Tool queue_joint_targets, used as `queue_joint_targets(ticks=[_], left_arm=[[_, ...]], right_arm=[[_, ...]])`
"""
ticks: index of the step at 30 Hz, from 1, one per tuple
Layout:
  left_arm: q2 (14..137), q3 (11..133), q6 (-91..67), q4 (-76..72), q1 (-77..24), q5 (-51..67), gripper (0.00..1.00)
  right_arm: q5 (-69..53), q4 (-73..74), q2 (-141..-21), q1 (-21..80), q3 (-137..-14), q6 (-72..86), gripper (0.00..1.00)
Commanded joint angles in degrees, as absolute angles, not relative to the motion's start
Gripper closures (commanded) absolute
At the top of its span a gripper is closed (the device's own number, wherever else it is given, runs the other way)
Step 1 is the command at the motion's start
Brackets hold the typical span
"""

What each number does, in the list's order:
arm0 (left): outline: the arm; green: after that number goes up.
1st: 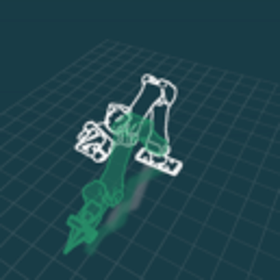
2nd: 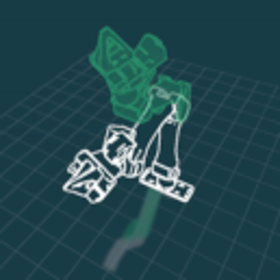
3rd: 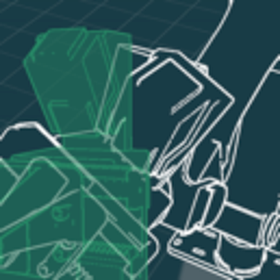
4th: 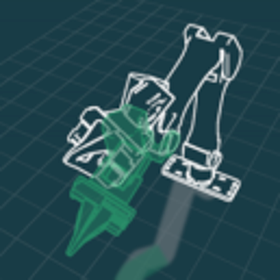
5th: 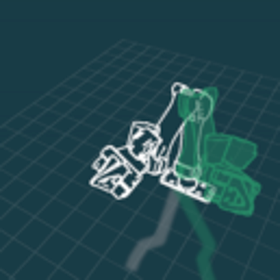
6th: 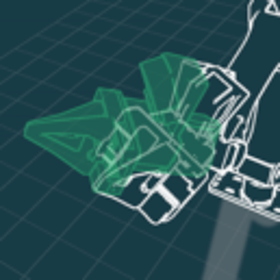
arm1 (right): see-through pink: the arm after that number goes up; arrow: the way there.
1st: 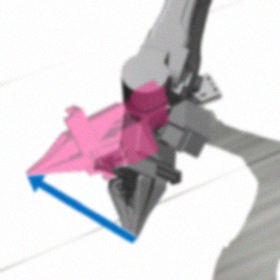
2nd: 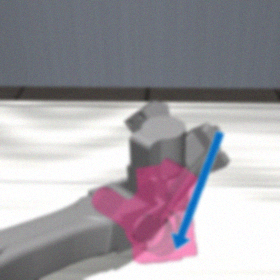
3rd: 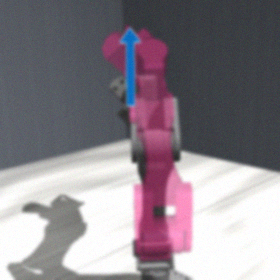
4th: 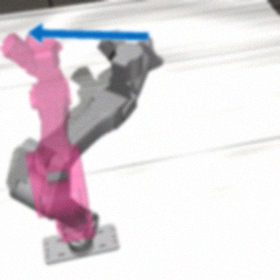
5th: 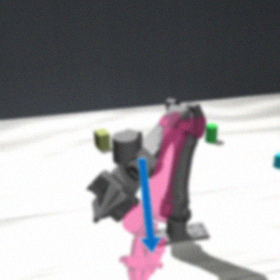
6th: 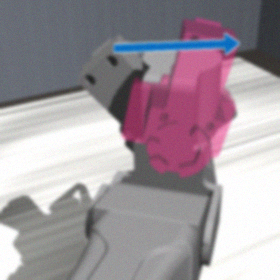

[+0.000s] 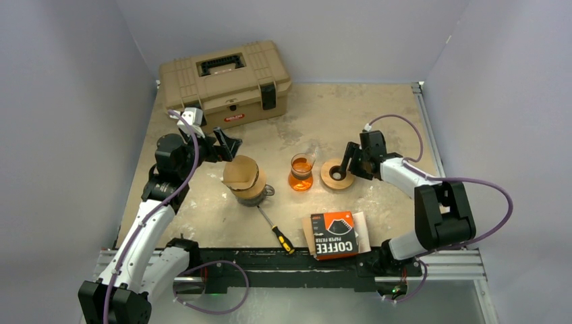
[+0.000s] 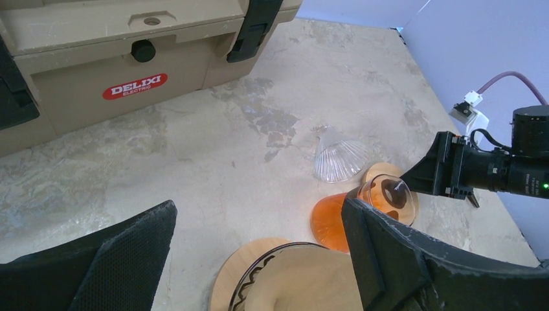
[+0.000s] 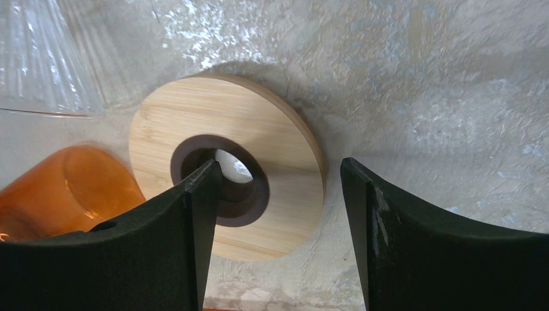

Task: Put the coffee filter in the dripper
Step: Pick up the dripper holder from the center of the board.

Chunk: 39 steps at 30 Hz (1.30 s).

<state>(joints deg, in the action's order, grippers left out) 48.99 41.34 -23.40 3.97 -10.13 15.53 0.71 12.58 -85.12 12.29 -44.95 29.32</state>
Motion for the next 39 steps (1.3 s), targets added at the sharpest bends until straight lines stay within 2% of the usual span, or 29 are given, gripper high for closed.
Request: queue_joint_targets(ticks=[1, 4, 12, 17, 22, 28, 30, 34, 36, 39], left_arm=[[48.9, 41.2, -23.9, 1.5, -9.5, 16.8, 0.01], [48.8, 41.2, -23.9, 1.5, -9.6, 16.8, 0.01], [48.4, 41.1, -23.9, 1.8, -9.4, 16.5, 0.01], [48.5, 41.1, -24.1, 1.5, -9.3, 16.7, 0.01], [48.4, 41.0, -24.1, 1.4, -9.2, 16.8, 0.01], [48.3, 41.0, -24.1, 1.5, -9.2, 16.7, 0.01], [48.2, 41.1, -24.1, 1.5, -9.1, 16.5, 0.01], [48.1, 41.0, -24.0, 1.6, -9.0, 16.5, 0.01], [48.2, 41.0, -24.1, 1.6, -8.9, 16.5, 0.01], [48.3, 41.0, -24.1, 1.5, -8.8, 16.5, 0.01]], right_arm=[[0.1, 11.5, -85.2, 12.1, -43.8, 29.8, 0.3], [0.8, 11.2, -86.3, 12.1, -44.1, 29.6, 0.31], [3.4, 9.8, -87.1, 12.2, -44.3, 29.3, 0.42], [4.4, 10.0, -87.5, 12.2, -44.5, 29.1, 0.52], [4.8, 10.2, -86.4, 12.2, -44.7, 28.7, 0.71], [5.3, 11.7, -85.7, 12.2, -46.7, 28.3, 0.77], [5.3, 12.3, -85.4, 12.2, -47.5, 28.1, 0.84], [5.4, 13.3, -84.6, 12.2, -49.0, 27.4, 0.87], [5.9, 14.4, -84.2, 12.2, -50.0, 27.0, 0.91], [6.7, 15.7, -82.8, 12.2, -50.9, 26.7, 0.92]])
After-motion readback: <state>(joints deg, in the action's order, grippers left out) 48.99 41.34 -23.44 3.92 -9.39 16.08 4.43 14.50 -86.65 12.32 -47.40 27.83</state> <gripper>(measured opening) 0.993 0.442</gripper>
